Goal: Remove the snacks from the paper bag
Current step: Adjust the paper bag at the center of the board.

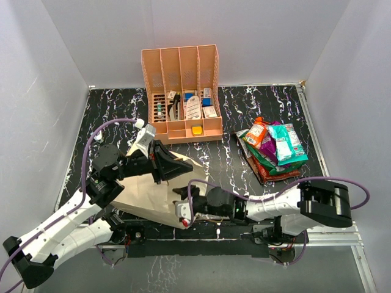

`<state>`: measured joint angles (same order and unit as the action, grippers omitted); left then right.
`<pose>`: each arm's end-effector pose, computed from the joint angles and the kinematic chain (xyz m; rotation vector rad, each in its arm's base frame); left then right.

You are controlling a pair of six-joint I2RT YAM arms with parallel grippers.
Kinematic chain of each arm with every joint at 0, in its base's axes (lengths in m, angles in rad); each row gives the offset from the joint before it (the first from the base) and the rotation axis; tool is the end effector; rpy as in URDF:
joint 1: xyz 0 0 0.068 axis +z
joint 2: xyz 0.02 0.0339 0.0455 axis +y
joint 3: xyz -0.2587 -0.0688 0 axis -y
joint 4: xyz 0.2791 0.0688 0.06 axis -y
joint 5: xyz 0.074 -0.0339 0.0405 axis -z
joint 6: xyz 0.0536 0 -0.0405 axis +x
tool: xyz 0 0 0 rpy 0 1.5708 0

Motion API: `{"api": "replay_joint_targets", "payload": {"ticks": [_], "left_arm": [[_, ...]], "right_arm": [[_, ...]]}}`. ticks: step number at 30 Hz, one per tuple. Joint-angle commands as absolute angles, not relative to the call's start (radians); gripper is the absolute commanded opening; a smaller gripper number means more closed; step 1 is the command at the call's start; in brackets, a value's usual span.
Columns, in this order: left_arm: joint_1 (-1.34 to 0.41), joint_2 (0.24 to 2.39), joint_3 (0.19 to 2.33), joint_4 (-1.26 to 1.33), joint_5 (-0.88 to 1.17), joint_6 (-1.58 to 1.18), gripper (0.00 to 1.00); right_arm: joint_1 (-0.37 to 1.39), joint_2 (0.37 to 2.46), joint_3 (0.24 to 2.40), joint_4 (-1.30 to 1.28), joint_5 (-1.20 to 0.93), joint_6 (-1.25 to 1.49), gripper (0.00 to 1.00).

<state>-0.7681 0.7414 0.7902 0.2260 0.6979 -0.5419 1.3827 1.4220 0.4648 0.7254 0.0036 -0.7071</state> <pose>0.1313 -0.1747 0.3930 0.8212 1.3066 -1.5205 0.0592 0.3100 0.1464 -1.5800 0.9201 0.4764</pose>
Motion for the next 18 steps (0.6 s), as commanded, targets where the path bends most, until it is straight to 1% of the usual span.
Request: {"api": "replay_joint_targets", "payload": {"ticks": [1, 3, 5, 9, 11, 13, 16, 18], "left_arm": [[-0.775, 0.630, 0.866, -0.155, 0.691, -0.414, 0.00], [-0.775, 0.545, 0.868, -0.319, 0.633, -0.369, 0.00], [-0.774, 0.446, 0.847, -0.396, 0.569, -0.362, 0.00], [-0.775, 0.276, 0.804, -0.446, 0.447, -0.378, 0.00], [-0.775, 0.223, 0.780, -0.432, 0.440, -0.387, 0.00], [-0.775, 0.196, 0.769, -0.444, 0.436, -0.385, 0.00], [-0.775, 0.190, 0.756, -0.458, 0.432, -0.374, 0.00], [-0.775, 0.197, 0.744, -0.435, 0.436, -0.370, 0.00]], "right_arm": [[1.455, 1.609, 0.583, 0.856, -0.009, -0.709, 0.47], [1.459, 1.688, 0.610, 1.018, -0.034, -0.714, 0.47], [1.458, 1.735, 0.630, 1.111, -0.078, -0.714, 0.48], [1.429, 1.809, 0.670, 1.137, -0.081, -0.758, 0.50], [1.385, 1.797, 0.659, 1.118, -0.113, -0.802, 0.50], [1.342, 1.770, 0.663, 1.033, -0.169, -0.858, 0.51], [1.327, 1.781, 0.720, 0.880, -0.161, -0.955, 0.58], [1.328, 1.809, 0.763, 0.801, -0.177, -0.983, 0.59]]}}
